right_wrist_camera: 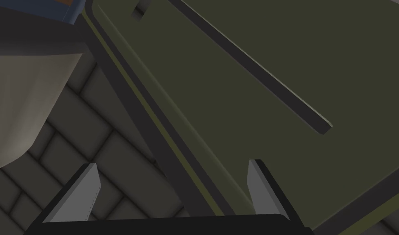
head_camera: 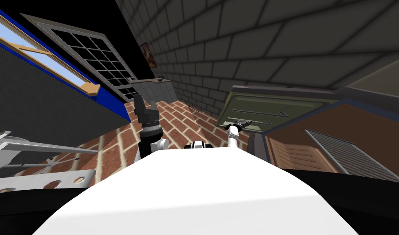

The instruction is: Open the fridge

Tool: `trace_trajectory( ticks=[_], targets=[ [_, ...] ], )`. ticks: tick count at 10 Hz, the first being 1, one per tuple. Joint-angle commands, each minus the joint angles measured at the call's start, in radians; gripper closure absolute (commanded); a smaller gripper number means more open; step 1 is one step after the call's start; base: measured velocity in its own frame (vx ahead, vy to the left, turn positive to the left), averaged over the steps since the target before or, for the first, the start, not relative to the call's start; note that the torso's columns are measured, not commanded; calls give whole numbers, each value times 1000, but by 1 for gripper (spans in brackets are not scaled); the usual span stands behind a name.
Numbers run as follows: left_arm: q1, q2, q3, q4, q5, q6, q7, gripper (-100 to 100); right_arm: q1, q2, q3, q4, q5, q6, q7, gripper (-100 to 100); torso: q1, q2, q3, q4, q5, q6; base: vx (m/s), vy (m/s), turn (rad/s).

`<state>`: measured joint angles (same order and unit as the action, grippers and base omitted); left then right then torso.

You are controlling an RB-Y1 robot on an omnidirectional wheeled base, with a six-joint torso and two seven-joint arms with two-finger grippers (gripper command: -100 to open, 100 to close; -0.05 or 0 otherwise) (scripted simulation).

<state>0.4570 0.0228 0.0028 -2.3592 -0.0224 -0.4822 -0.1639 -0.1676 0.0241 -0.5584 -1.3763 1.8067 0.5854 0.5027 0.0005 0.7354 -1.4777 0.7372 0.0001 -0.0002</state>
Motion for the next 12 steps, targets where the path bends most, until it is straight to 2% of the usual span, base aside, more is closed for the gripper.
trace_trajectory(
  ticks=[1,4,6,7,12],
  targets=[
    [0,0,0,0,0,0,0,0,-40,-3,-12,-3,-36,-24,64,-100,-1,1,0,0,0,0,-15,21,-97],
    [0,0,0,0,0,0,0,0,-96,-7,-27,-4,-81,-51,147,-100,-1,4,2,1,0,0,-26,18,-92],
    [0,0,0,0,0,0,0,0,-87,-5,-26,-9,-79,-51,138,-100,0,2,2,1,0,0,-12,10,-10],
    [0,0,0,0,0,0,0,0,-88,-5,-27,-9,-80,-52,143,0,-1,2,1,1,0,0,0,0,0],
    [0,0,0,0,0,0,0,0,-88,-5,-27,-9,-79,-52,143,0,0,3,2,1,0,0,0,0,0]
  ],
)
